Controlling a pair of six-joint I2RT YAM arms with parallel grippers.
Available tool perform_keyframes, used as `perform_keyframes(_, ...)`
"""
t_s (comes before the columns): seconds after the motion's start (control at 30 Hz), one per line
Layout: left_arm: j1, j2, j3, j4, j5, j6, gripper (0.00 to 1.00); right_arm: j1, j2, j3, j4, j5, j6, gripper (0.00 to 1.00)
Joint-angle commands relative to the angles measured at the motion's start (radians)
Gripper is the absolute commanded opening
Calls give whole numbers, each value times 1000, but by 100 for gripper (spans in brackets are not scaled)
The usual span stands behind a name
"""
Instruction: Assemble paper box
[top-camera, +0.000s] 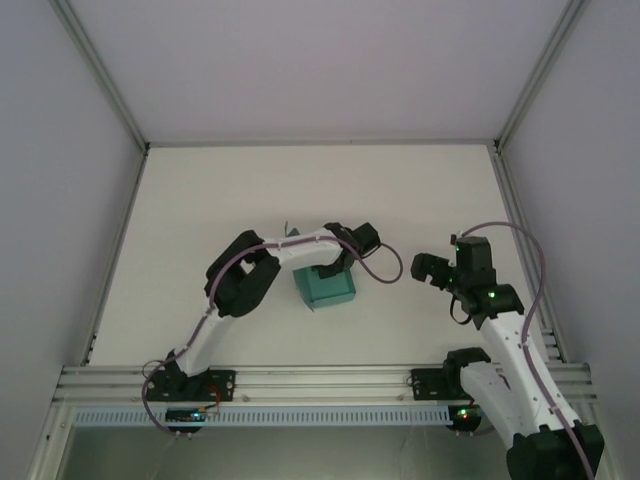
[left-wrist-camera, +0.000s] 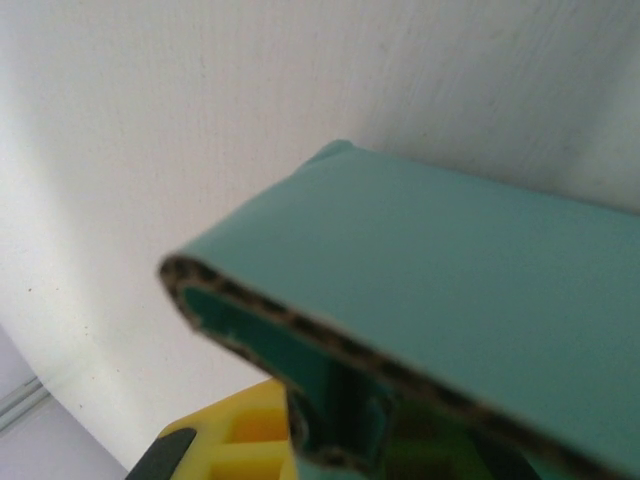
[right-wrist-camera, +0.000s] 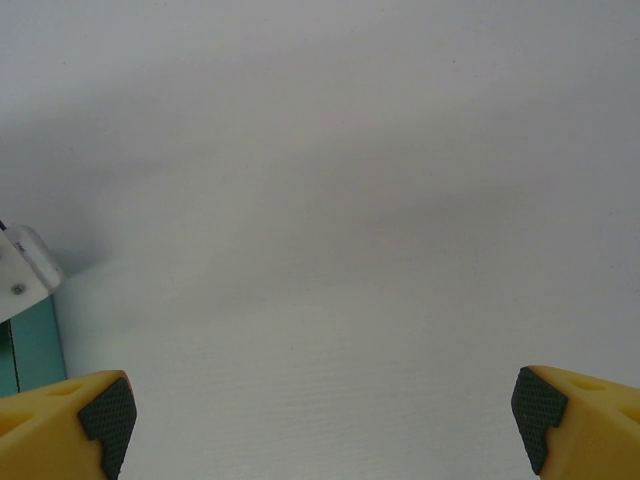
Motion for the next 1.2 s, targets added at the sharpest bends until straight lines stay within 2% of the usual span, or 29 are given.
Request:
perform_keyframes(0.0,12,74,-83,56,80,-33,5,-15,-7,-8,18,-29,11,98)
perform_keyframes(0.17,27,-34,-80,67,108,7,38,-30,-8,-8,21,-53,-5,98)
perform_keyframes(0.3,43,-145,-97,92,124,74,73,-33,-23,-19,34,-58,-9,99)
perform_keyframes(0.4,47,-218,-99,100,171,101,86,-37,-27,-24,37,-58,-9,99)
perform_keyframes(0.47,46,-263,-104,93,219,118,100,-38,-27,-20,39,-68,-9,99)
perform_keyframes(0.57,44,-340,-133,117,263,136,100,-38,-28,-18,71,-54,-14,99)
perform_keyframes(0.63,45,-402,-168,176,269,139,99,-31,-14,-12,88,-16,-37,99)
perform_keyframes(0.7,50,-472,-194,231,286,116,99,-24,16,-4,114,-32,-61,100)
perform_keyframes(0.8,80,-592,-231,334,285,0,99,7,86,14,193,-99,-98,99)
perform_keyframes(0.9,160,-721,-292,385,284,-188,99,76,200,55,292,-152,-179,99)
perform_keyframes(1.0,281,-852,-407,401,283,-379,100,178,364,136,350,-215,-357,99)
perform_keyframes(1.17,440,-1023,-634,358,275,-576,99,381,699,388,207,-307,-827,97)
